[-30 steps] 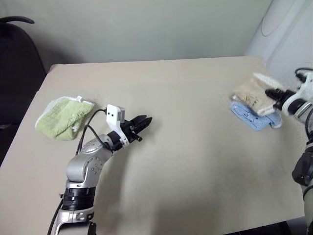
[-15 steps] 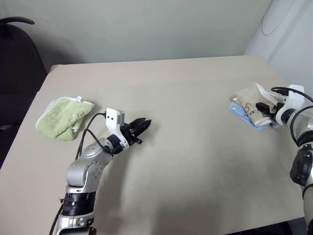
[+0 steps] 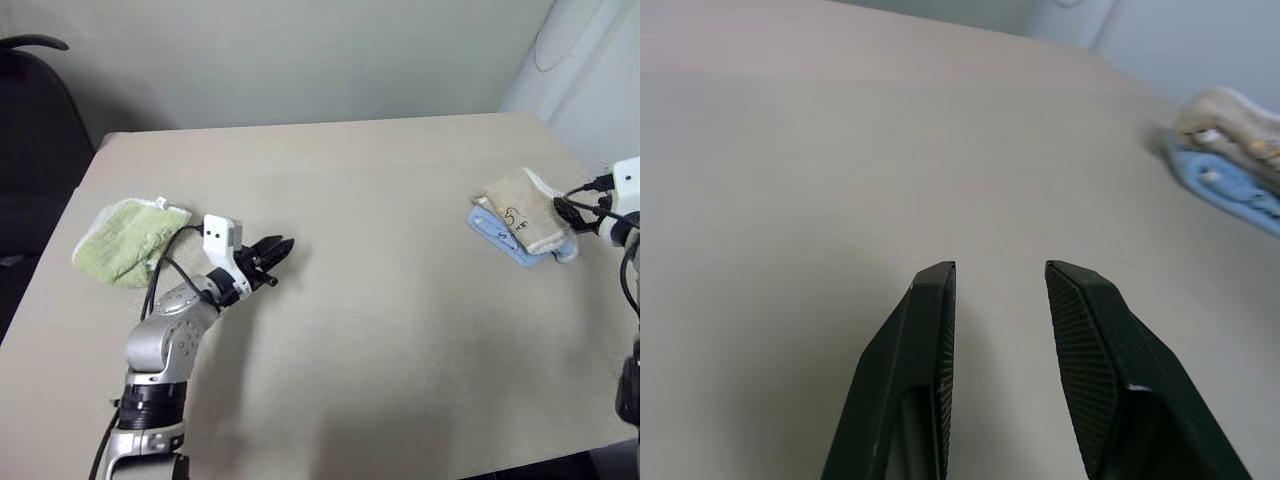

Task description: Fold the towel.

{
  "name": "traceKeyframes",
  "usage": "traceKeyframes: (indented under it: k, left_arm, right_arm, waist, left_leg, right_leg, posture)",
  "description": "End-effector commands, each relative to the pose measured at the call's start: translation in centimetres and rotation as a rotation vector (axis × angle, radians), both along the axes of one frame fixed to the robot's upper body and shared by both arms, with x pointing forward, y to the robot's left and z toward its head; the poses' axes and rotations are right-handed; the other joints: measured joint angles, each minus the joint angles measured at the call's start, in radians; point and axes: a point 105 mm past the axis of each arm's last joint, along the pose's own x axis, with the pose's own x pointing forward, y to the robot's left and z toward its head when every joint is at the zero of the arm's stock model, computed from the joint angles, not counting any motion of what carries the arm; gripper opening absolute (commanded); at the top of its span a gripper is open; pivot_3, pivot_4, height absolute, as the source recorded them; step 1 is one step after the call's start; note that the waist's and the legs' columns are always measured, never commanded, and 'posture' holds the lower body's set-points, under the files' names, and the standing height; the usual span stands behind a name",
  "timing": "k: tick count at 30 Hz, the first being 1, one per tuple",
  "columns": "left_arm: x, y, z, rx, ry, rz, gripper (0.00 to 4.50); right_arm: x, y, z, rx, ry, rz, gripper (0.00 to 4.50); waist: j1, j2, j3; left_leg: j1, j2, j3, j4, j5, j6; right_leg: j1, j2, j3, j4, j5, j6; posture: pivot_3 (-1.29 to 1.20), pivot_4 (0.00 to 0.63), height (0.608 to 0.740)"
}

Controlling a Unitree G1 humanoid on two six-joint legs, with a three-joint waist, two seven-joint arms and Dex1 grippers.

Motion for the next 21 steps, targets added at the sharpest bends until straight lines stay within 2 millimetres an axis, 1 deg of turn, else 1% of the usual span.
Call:
traceKeyframes:
  k: [1, 3, 4, 5, 7, 9, 11, 15, 18, 21]
  left_arm:
    - [0.5, 2.4, 2.1, 0.064, -0.117, 0.067, 1.56]
    - [-0.1, 3.1, 2.4, 0.150, -0.150, 0.041, 1.56]
    - [-0.4, 3.4, 2.4, 0.178, -0.157, 0.026, 1.56]
    - [-0.8, 3.5, 2.3, 0.205, -0.161, 0.010, 1.56]
    - [-1.3, 4.0, 2.3, 0.241, -0.172, 0.010, 1.56]
    - [-1.5, 4.4, 2.5, 0.250, -0.181, 0.032, 1.56]
    - [-1.9, 4.4, 2.5, 0.244, -0.192, 0.052, 1.56]
    - [-3.4, 4.2, 1.1, 0.240, -0.159, 0.067, 1.56]
    - [-4.2, 4.0, 0.5, 0.220, -0.128, 0.063, 1.56]
    - [-4.3, 3.8, 0.1, 0.236, -0.111, 0.055, 1.56]
  right_arm:
    - [-1.1, 7.2, 3.1, 0.014, -0.111, 0.321, 4.47]
    - [-2.4, 13.0, 2.5, 0.098, -0.106, 0.553, 4.47]
    - [-2.8, 14.6, 2.2, 0.131, -0.100, 0.603, 4.47]
    - [-3.1, 16.0, 1.6, 0.169, -0.087, 0.646, 4.47]
    - [-3.0, 18.4, -0.3, 0.234, -0.041, 0.686, 4.47]
    - [-3.0, 20.2, -1.8, 0.283, -0.006, 0.712, 4.47]
    - [-3.0, 21.1, -3.0, 0.312, 0.018, 0.722, 4.47]
    - [-2.7, 22.1, -4.7, 0.333, 0.048, 0.713, 4.47]
    - [-2.8, 22.3, -4.9, 0.337, 0.051, 0.722, 4.47]
    - [-2.9, 22.3, -5.0, 0.336, 0.052, 0.723, 4.47]
  waist:
    - [-0.008, 0.000, 0.000]
    - [-0.019, 0.000, 0.000]
    - [-0.023, 0.000, 0.000]
    - [-0.024, 0.000, 0.000]
    - [-0.024, 0.000, 0.000]
    - [-0.020, -0.001, 0.000]
    - [-0.012, -0.001, 0.000]
    - [-0.010, -0.001, 0.000]
    - [-0.011, -0.001, 0.000]
    - [-0.010, -0.001, 0.000]
  left_leg:
    - [0.000, 0.000, 0.000, 0.000, 0.000, 0.000]
    - [0.000, 0.001, 0.001, -0.001, 0.000, 0.000]
    - [0.000, 0.001, 0.001, -0.001, 0.000, -0.001]
    - [0.000, 0.002, 0.000, 0.000, 0.000, -0.001]
    - [0.000, 0.001, 0.000, 0.000, 0.000, -0.001]
    - [0.000, 0.001, -0.001, 0.000, 0.000, 0.000]
    - [-0.001, 0.001, -0.003, 0.001, 0.000, 0.000]
    - [-0.003, 0.000, -0.003, 0.004, 0.000, 0.001]
    - [-0.003, 0.000, -0.003, 0.004, 0.000, 0.001]
    - [-0.003, 0.001, -0.004, 0.004, 0.000, 0.000]
  right_leg:
    - [0.000, 0.000, 0.000, 0.000, 0.000, 0.000]
    - [0.000, 0.001, 0.000, -0.001, 0.000, 0.000]
    - [0.000, 0.002, 0.000, -0.002, 0.000, 0.000]
    - [0.000, 0.003, 0.000, -0.002, 0.000, 0.000]
    - [0.000, 0.003, 0.000, -0.003, 0.000, 0.000]
    - [0.001, 0.002, 0.000, -0.005, 0.000, 0.000]
    - [0.001, 0.001, -0.001, -0.005, 0.000, 0.001]
    - [0.001, 0.001, -0.002, -0.005, 0.001, 0.001]
    - [0.001, 0.001, -0.002, -0.005, 0.001, 0.001]
    - [0.001, 0.001, -0.003, -0.004, 0.000, 0.001]
  posture:
    - [0.00, 0.150, 0.740]
    - [0.00, 0.150, 0.740]
    - [0.00, 0.150, 0.740]
    - [0.00, 0.150, 0.740]
    - [0.00, 0.150, 0.740]
    - [0.00, 0.150, 0.740]
    - [0.00, 0.150, 0.740]
    - [0.00, 0.150, 0.740]
    - [0.00, 0.150, 0.740]
    - [0.00, 0.150, 0.740]
